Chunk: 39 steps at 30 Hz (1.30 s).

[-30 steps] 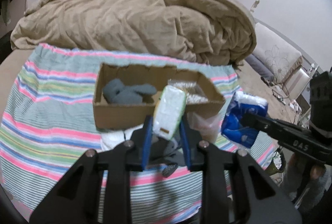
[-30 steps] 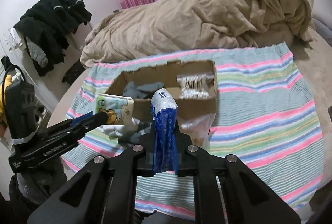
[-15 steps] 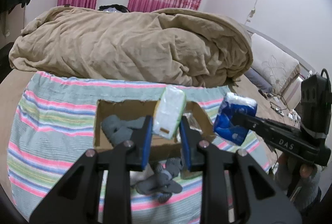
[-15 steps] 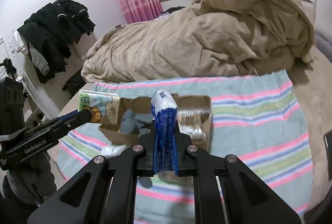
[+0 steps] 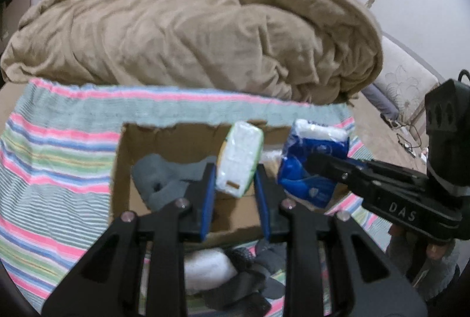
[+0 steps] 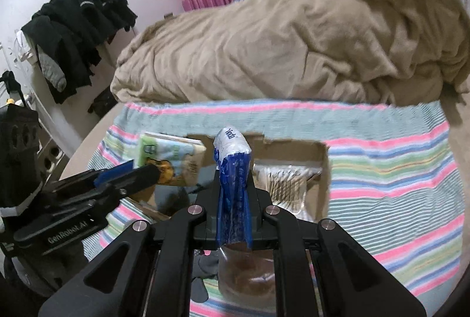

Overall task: Organize objects
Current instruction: 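Place the green tissue pack into the box with the left gripper while the right gripper places the blue pack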

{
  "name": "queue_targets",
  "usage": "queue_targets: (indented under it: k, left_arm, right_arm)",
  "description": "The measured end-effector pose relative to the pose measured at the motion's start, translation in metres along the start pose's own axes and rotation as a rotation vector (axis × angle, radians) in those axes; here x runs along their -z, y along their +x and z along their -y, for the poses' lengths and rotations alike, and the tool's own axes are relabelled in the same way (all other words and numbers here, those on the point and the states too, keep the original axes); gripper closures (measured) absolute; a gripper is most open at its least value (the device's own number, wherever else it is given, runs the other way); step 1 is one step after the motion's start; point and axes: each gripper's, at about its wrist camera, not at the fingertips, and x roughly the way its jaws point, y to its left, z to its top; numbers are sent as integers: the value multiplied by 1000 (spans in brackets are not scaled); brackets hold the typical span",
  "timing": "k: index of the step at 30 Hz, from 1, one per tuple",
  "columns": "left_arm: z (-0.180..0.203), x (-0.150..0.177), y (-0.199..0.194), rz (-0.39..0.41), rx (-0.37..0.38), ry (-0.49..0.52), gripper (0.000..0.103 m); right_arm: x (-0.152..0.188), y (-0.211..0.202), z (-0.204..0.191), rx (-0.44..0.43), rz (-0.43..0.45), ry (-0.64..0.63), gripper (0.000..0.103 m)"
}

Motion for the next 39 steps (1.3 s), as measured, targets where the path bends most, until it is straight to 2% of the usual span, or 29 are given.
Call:
queue_targets:
  k: [5,9,12,14,15,18,21,22,23,34,35,37,39]
  left_arm:
    - [-8,11,27,-58,-18,-20,76]
    - [-10,16,36,-75,-29,-8,76]
    - [-8,15,35,-82,-27,-4,74]
    - [-8,13,34,-98,-16,-11,69]
    - [-7,13,32,-99,-19,-11,68]
    - [-5,12,21,-88,-32,-5,67]
    - [-3,13,8,-80,-32,-11,59]
    - [-3,14,2,-76,-34,-15,47]
    - [-2,15,-2,-71,-32,-21,40]
    - [6,24,-70,3,-34,-26,39]
    - [7,25,-76,8,-34,-25,39]
    - [10,27,-86,19,-35,-22,39]
    - [12,30,-97,33,-41,-15,37]
  right_arm:
    - [9,29,7,-8,-69,15,91]
    - [18,46,11,1,-109,24,91]
    - [21,46,12,7,-103,30,90]
    - [19,45,14,8,-99,42,89]
    - [18,42,15,10,-96,49,85]
    - [16,36,14,-6,-87,56,67]
    - [13,23,7,-2,-62,45,59]
    - [12,16,6,0,-51,45,55]
    - [12,12,5,1,-43,48,54]
    - [18,-44,-10,33,19,49,51]
    - [19,-48,-11,41,24,45,50]
    - [21,-58,-14,54,37,36,40]
    - [24,-68,-17,61,51,32,36]
